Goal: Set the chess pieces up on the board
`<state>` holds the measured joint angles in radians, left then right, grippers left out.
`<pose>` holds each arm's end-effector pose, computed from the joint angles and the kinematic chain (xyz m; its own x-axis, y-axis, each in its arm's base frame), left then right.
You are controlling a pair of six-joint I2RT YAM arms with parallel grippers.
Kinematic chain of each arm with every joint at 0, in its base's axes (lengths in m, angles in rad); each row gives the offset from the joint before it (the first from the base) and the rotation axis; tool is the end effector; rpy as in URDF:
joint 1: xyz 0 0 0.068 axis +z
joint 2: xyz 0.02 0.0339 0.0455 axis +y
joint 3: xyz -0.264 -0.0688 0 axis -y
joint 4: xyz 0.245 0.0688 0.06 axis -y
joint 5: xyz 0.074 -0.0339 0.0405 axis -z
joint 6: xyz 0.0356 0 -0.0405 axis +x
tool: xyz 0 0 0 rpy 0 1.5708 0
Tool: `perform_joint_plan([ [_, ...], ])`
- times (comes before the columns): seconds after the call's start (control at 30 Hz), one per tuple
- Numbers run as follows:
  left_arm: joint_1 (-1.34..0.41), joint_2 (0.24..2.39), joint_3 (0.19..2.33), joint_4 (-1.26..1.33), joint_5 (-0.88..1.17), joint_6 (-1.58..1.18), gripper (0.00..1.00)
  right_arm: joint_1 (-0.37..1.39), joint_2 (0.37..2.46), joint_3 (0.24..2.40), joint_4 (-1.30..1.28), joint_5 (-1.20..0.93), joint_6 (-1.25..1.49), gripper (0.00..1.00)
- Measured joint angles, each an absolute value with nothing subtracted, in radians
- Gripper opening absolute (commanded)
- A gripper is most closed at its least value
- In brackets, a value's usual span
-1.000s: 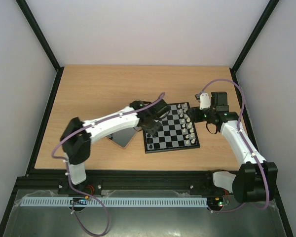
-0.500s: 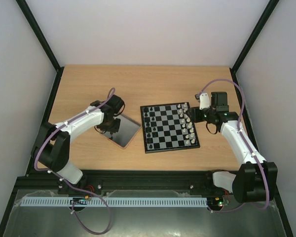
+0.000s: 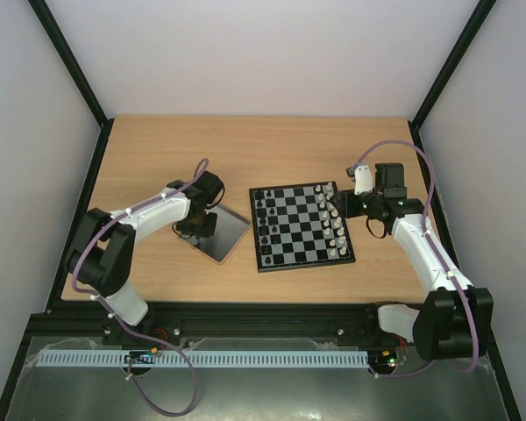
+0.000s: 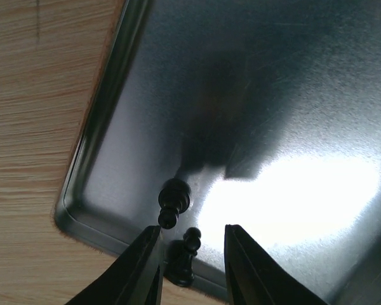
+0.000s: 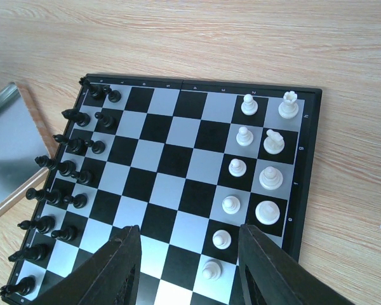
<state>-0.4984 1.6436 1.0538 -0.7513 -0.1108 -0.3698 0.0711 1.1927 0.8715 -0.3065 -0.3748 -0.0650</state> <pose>0.2663 -0.1405 0.1839 -0.9612 0.1141 -0.2512 0.1132 0.9934 0.0181 0.2591 0.0315 0.2755 -0.5611 -0.1006 -0.8216 -0.3989 0.9026 0.1620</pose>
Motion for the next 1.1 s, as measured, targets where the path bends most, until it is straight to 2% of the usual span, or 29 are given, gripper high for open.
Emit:
perform_joint_plan([
  [0.27, -0.487, 1.711, 1.054, -0.728, -0.139, -0.397, 0.26, 0.071, 1.193, 0.871, -0.307, -0.375, -0.068, 0.44],
  [0.67, -0.487, 1.737, 1.054, -0.689, -0.132, -0.4, 0.04, 0.071, 1.193, 0.87, -0.307, -0.376, -0.071, 0.44],
  [0.87, -0.504, 1.735, 1.06, -0.687, -0.105, -0.385, 0.03, 0.071, 1.193, 0.87, -0.307, -0.376, -0.071, 0.44],
  [1.1, -0.614, 1.699, 1.154, -0.71, -0.081, -0.373, 0.02, 0.071, 1.193, 0.87, -0.307, -0.376, -0.072, 0.44],
])
